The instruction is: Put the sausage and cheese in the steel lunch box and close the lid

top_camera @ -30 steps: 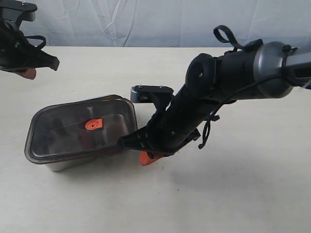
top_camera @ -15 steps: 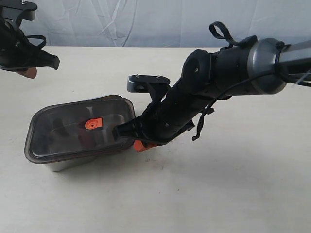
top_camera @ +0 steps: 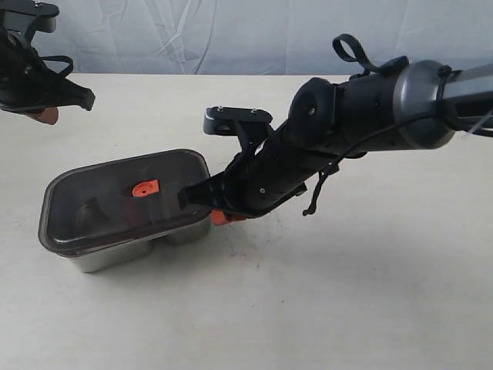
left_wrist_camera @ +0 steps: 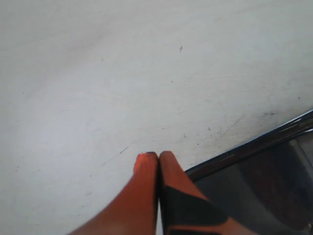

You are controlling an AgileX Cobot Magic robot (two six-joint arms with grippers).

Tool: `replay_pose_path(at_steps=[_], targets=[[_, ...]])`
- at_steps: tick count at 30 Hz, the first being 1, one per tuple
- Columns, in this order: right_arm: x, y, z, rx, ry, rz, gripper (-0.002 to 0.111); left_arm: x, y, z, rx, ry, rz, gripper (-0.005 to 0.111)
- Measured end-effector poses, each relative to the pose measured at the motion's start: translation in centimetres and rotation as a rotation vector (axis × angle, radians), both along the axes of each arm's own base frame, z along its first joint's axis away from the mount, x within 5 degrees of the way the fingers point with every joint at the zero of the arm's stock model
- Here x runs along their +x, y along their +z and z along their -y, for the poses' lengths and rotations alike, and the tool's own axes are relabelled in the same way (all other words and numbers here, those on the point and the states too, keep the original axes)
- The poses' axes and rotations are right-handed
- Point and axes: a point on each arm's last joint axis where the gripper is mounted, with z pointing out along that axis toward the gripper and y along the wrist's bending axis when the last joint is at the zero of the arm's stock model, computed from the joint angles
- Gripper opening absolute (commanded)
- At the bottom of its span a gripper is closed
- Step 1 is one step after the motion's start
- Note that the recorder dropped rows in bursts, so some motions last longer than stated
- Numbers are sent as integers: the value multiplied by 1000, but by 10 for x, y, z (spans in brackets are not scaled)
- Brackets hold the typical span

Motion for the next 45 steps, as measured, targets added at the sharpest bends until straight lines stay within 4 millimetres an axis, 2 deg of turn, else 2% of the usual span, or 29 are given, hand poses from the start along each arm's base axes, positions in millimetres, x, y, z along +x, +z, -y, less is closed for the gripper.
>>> replay_pose_path(at_steps=[17, 30, 36, 41, 45], targets=[[0, -1, 1, -20, 24, 17, -1, -5, -2, -1, 9, 10, -62, 0], [10, 3, -1, 20, -28, 113, -1, -10, -4, 0, 4, 1, -113, 0], [12, 4, -1, 14, -15, 151, -1, -27, -12, -7, 77, 10, -293, 0], [12, 17, 1, 29, -3, 205, -1, -49, -27, -14, 126, 17, -424, 0], [12, 25, 2, 42, -1, 236, -1, -66, -37, -10, 100, 12, -488, 0]])
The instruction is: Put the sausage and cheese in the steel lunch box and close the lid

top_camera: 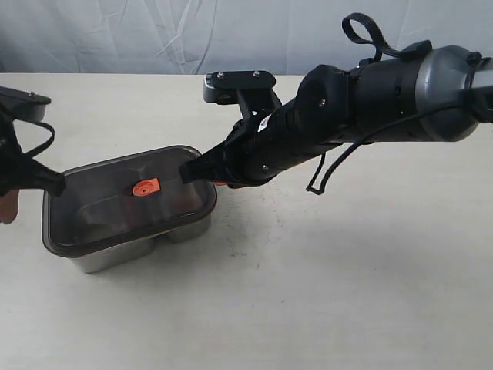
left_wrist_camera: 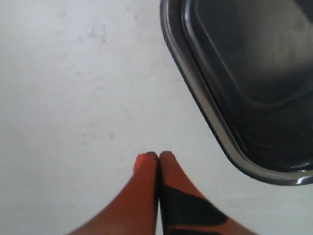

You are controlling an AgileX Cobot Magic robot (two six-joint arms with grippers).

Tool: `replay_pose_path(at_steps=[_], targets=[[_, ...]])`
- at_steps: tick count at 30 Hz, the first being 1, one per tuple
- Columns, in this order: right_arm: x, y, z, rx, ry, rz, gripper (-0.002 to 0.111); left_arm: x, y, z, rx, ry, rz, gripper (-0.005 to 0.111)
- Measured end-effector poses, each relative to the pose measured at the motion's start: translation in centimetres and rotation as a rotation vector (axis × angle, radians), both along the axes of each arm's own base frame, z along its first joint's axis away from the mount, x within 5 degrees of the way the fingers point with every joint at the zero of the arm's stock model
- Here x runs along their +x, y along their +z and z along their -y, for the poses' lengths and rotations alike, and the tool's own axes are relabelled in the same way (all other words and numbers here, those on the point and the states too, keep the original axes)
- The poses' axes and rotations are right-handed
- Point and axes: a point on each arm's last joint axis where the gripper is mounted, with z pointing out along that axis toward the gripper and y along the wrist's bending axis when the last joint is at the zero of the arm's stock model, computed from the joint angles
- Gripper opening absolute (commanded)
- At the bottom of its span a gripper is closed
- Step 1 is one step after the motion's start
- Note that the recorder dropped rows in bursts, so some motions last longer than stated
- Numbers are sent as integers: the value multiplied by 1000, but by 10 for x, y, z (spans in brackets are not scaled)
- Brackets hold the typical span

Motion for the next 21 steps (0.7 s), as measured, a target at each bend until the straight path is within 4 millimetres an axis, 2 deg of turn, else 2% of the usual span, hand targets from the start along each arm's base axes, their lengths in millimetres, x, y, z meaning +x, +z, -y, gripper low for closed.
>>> replay_pose_path(at_steps=[7, 21], targets=[[0, 1, 0, -1, 3, 10, -1, -21, -26, 9, -26, -20, -66, 0], [1, 1, 0, 5, -2, 21, -1, -17, -30, 16, -68, -23, -1, 0]])
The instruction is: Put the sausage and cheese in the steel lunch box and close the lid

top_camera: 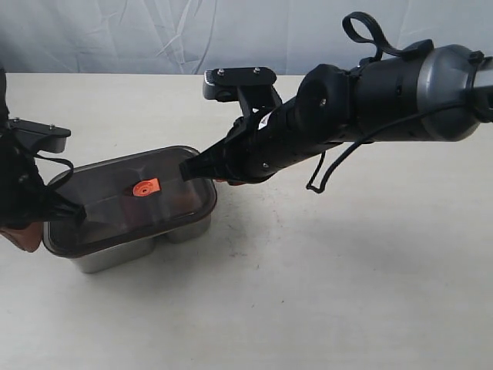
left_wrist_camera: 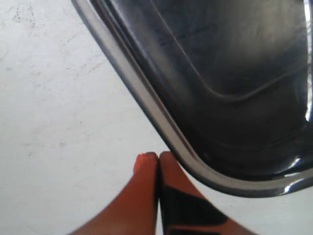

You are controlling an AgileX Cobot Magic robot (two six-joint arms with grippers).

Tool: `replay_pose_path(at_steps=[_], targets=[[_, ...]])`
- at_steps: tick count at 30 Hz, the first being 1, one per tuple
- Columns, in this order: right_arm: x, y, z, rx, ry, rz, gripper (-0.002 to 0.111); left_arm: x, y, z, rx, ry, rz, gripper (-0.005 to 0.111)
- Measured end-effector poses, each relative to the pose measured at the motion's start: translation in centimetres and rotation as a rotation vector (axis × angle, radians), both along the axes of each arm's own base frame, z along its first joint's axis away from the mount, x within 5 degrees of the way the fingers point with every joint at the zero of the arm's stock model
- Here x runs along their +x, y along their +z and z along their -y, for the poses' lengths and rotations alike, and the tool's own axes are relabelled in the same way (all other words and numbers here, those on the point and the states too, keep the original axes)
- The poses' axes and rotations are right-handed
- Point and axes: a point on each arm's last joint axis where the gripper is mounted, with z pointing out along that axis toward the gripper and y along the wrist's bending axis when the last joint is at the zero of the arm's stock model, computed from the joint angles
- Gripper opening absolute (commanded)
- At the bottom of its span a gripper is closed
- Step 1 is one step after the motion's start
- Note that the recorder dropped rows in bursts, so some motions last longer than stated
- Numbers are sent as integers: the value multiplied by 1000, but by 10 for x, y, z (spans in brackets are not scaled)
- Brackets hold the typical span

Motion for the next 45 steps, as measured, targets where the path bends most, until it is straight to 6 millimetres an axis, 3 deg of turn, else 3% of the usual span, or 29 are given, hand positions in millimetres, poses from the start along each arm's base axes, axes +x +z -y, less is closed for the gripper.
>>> replay_pose_path(at_steps=[21, 29, 33, 38, 45], targets=[[-1, 0, 0, -5, 5, -5, -1, 4, 0, 2, -21, -14, 42, 0], [-1, 0, 0, -5, 5, -5, -1, 7, 48, 2, -79, -20, 314, 0], [-3, -2, 1, -22, 19, -34, -1, 5, 56, 2, -89, -19, 358, 0], [-12, -16, 3, -100, 69, -152, -1, 6, 57, 2, -91, -15, 366, 0], [-9, -41, 0, -139, 59, -184, -1, 6, 57, 2, -92, -12, 368, 0]])
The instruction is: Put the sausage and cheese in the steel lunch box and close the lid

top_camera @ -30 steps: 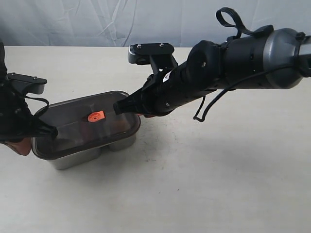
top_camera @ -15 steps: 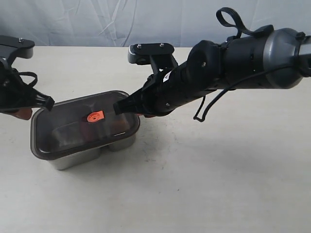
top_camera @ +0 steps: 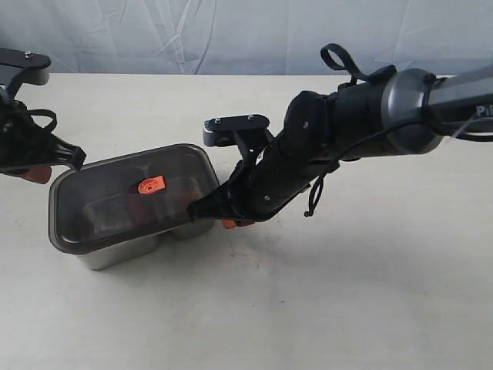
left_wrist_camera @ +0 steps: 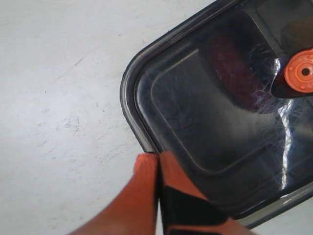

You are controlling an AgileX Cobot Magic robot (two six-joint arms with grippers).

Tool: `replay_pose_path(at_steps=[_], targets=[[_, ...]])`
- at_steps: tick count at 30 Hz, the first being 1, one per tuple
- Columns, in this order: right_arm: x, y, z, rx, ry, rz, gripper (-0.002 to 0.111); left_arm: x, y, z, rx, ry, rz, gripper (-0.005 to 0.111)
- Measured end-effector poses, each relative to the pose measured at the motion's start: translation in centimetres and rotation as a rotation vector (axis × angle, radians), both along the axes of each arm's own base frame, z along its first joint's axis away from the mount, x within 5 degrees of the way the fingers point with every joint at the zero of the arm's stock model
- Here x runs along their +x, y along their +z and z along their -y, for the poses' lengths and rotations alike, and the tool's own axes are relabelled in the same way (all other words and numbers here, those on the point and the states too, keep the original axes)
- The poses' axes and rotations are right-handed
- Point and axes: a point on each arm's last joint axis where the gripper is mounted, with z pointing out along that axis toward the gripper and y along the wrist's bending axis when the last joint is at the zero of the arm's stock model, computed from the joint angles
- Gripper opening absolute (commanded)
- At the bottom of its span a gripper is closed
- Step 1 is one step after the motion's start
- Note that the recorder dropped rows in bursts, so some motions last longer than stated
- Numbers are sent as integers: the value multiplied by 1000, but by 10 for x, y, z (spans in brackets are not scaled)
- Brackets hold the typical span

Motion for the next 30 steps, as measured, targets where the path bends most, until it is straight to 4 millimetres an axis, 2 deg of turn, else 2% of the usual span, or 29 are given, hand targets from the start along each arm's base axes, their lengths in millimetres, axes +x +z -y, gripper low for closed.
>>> replay_pose_path(at_steps=[30], targets=[[8, 0, -3, 42, -46, 71, -1, 0, 0, 0, 0, 2, 0, 0]])
